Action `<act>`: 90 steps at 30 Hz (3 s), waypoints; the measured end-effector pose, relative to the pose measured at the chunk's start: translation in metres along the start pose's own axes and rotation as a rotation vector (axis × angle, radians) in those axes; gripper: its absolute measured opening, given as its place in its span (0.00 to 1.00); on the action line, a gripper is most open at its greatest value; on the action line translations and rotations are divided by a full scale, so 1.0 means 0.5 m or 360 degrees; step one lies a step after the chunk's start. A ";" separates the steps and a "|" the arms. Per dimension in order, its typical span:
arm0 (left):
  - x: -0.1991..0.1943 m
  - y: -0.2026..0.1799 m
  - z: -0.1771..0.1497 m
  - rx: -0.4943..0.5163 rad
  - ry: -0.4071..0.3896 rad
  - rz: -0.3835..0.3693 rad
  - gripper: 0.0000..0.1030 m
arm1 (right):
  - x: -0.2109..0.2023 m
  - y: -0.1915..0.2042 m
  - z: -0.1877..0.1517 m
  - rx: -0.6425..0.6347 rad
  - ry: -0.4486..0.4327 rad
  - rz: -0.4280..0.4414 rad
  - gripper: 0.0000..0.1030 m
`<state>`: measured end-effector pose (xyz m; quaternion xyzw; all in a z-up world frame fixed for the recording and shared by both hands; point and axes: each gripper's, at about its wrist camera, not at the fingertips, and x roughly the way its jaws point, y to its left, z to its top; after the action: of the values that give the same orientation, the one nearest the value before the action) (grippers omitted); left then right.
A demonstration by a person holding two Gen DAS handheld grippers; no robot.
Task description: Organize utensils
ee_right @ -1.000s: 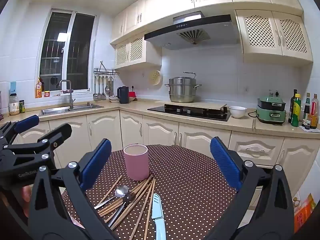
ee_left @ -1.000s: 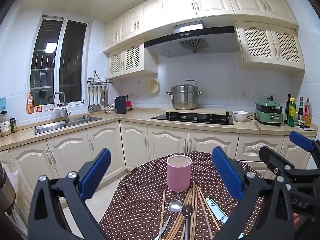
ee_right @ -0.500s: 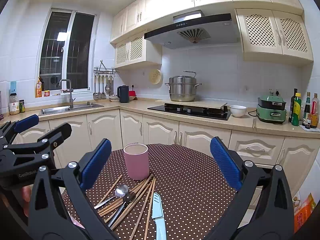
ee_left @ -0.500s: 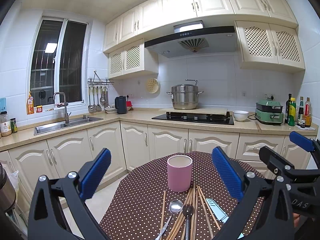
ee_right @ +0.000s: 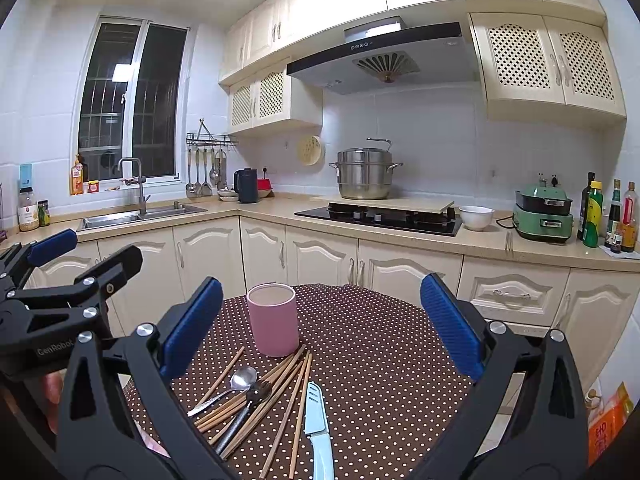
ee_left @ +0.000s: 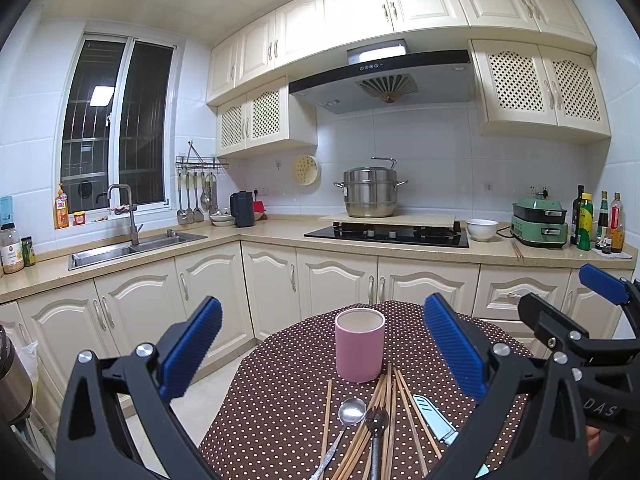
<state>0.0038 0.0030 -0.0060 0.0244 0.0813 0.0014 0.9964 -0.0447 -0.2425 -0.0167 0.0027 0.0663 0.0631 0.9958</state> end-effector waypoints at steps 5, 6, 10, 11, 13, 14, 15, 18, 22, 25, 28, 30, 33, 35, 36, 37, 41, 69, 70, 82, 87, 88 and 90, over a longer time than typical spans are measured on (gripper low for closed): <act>0.002 0.000 -0.002 0.0000 0.0001 0.0000 0.96 | -0.001 0.000 -0.001 0.0002 0.0003 -0.0001 0.94; 0.002 0.000 -0.002 -0.0001 0.0003 -0.0001 0.96 | -0.001 0.000 0.000 0.0001 0.0003 -0.0002 0.94; 0.007 0.004 -0.010 -0.0004 0.0008 -0.0002 0.96 | -0.001 -0.001 -0.003 0.0003 0.0006 -0.0001 0.94; 0.008 0.005 -0.012 -0.0004 0.0009 -0.0002 0.96 | 0.001 -0.001 -0.001 0.0005 0.0008 -0.0001 0.94; 0.008 0.005 -0.013 -0.0004 0.0009 -0.0001 0.96 | 0.000 -0.002 -0.002 0.0005 0.0012 -0.0002 0.94; 0.007 0.005 -0.013 -0.0006 0.0009 -0.0002 0.96 | 0.000 -0.001 -0.003 0.0005 0.0015 -0.0003 0.94; 0.008 0.007 -0.015 -0.0010 0.0013 -0.0005 0.96 | 0.001 -0.001 -0.001 0.0005 0.0018 -0.0004 0.94; 0.009 0.008 -0.016 -0.0012 0.0018 -0.0008 0.96 | 0.001 -0.002 -0.001 0.0006 0.0020 -0.0004 0.94; 0.007 0.009 -0.020 -0.0008 0.0017 -0.0004 0.96 | 0.002 -0.005 0.001 0.0012 0.0028 -0.0003 0.94; 0.007 0.006 -0.017 -0.0007 0.0025 -0.0004 0.96 | 0.002 -0.007 0.001 0.0014 0.0035 -0.0004 0.94; 0.007 0.005 -0.017 -0.0008 0.0033 -0.0006 0.96 | 0.003 -0.008 0.002 0.0016 0.0042 -0.0005 0.94; 0.009 0.004 -0.015 -0.0008 0.0040 -0.0007 0.96 | 0.003 -0.009 0.002 0.0017 0.0046 -0.0006 0.94; 0.012 0.001 -0.014 -0.0004 0.0050 -0.0005 0.96 | 0.005 -0.009 0.001 0.0020 0.0056 -0.0007 0.94; 0.015 0.001 -0.013 -0.0007 0.0059 -0.0007 0.96 | 0.006 -0.009 0.000 0.0018 0.0060 -0.0009 0.94; 0.016 -0.001 -0.013 -0.0008 0.0064 -0.0007 0.96 | 0.006 -0.009 0.000 0.0018 0.0063 -0.0009 0.94; 0.017 -0.002 -0.013 -0.0010 0.0071 -0.0008 0.96 | 0.008 -0.007 -0.001 0.0017 0.0066 -0.0008 0.94; 0.023 -0.001 -0.015 -0.0018 0.0098 -0.0009 0.96 | 0.011 -0.007 -0.003 0.0013 0.0081 -0.0005 0.94; 0.292 0.072 -0.107 0.0019 0.0980 -0.0268 0.96 | 0.191 -0.042 -0.109 -0.0110 0.0693 0.0007 0.94; 0.313 0.078 -0.121 -0.0001 0.1045 -0.0313 0.96 | 0.204 -0.046 -0.119 -0.0102 0.0750 0.0035 0.94; 0.482 0.058 -0.296 -0.0015 0.1627 -0.0349 0.58 | 0.337 -0.094 -0.212 0.0002 0.1359 0.0227 0.85; 0.500 0.035 -0.337 0.0070 0.1667 -0.0269 0.47 | 0.363 -0.087 -0.230 -0.0024 0.1500 0.0267 0.79; 0.500 0.028 -0.343 0.0098 0.1661 -0.0251 0.44 | 0.368 -0.084 -0.234 -0.0035 0.1521 0.0272 0.78; 0.500 0.017 -0.349 0.0137 0.1637 -0.0232 0.39 | 0.383 -0.078 -0.243 -0.0045 0.1555 0.0290 0.78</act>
<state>0.2220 0.0214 -0.2181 0.0558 0.5619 -0.0594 0.8232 0.1322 -0.2574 -0.1630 -0.0351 0.5239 0.1447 0.8387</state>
